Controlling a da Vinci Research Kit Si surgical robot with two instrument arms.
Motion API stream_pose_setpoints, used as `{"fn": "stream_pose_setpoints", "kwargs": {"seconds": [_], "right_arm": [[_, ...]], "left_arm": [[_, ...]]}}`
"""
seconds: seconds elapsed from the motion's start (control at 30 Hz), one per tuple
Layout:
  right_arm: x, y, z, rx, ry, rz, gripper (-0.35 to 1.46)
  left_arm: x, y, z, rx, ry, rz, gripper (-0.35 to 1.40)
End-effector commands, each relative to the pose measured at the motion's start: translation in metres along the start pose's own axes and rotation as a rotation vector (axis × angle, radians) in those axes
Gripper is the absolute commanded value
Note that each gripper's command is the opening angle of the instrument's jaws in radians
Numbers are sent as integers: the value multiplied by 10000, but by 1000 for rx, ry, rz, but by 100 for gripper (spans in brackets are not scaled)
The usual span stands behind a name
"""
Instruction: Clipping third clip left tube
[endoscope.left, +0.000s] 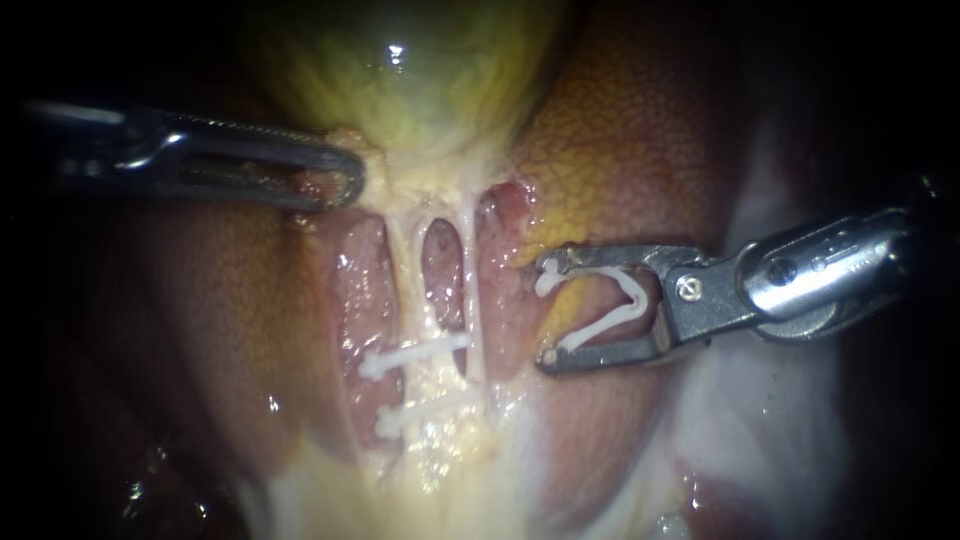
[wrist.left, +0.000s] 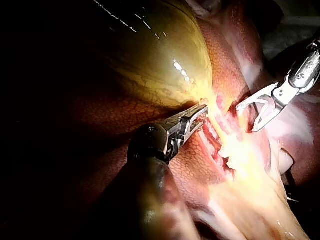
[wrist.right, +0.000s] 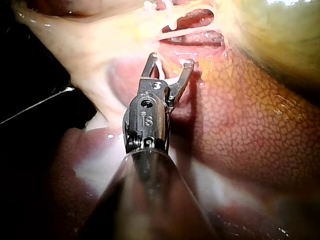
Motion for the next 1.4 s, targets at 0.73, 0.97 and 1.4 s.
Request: {"fn": "stream_pose_setpoints", "kwargs": {"seconds": [0.73,0.97,1.4], "right_arm": [[6,4,10,90,123,78,45],[11,7,15,147,201,139,45],[31,19,32,207,300,208,45]], "left_arm": [[-6,-1,-16,-4,-11,-5,-35],[-6,-1,-17,-4,-11,-5,-35],[-6,-3,-17,-4,-12,-5,-35]]}}
